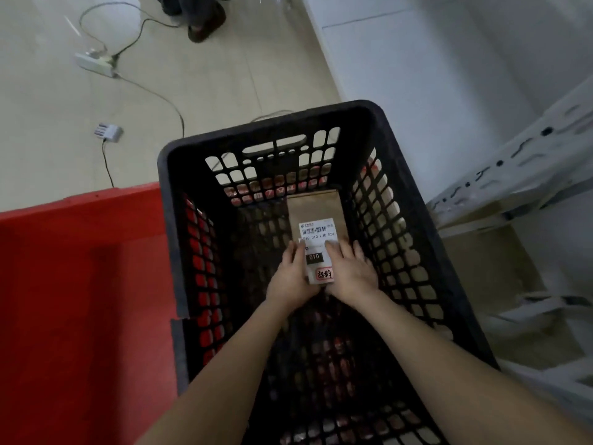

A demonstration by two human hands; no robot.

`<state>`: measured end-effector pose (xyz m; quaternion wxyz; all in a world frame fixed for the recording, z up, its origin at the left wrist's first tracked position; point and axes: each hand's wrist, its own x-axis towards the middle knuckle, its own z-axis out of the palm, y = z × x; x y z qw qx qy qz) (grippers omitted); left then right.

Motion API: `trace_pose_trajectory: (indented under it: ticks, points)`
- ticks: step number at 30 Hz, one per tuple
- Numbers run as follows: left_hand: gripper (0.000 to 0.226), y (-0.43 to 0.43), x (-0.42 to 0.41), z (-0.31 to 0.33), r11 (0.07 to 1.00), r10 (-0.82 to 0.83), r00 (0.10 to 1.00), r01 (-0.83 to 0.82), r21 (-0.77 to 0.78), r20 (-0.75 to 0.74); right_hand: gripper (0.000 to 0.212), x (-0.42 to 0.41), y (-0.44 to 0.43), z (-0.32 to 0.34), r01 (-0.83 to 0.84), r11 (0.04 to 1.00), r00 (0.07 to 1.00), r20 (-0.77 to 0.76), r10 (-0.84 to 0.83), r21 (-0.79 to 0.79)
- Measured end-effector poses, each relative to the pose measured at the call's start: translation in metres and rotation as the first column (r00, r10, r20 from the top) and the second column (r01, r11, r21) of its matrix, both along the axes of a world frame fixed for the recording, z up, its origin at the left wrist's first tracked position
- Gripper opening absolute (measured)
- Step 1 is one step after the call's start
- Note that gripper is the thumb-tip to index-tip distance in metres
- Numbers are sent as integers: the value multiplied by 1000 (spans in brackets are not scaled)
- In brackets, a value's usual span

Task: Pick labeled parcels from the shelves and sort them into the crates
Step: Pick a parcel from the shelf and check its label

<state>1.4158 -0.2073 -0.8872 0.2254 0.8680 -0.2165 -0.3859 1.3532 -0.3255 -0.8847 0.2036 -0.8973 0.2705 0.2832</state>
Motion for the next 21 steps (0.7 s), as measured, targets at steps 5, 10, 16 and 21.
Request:
trace_pose_trajectory:
  ticks: [5,10,16,21]
  points:
    - [94,5,-14,-9,951,-234,946,175,253,225,88,-6,3,-10,-150,971,988,-7,152,-184]
    - [92,-9,-10,-14,962,-191,952,134,236,237,87,-2,-6,-15,-205,941,977,1,213,-268]
    - [96,-4,-17,8,944,-268,928,198,265,260,89,-11,-4,8,-149,971,989,-14,149,-186]
    - [95,10,-19,72,911,-341,892,236,338,298,92,-30,10,61,-69,987,998,4,70,-145]
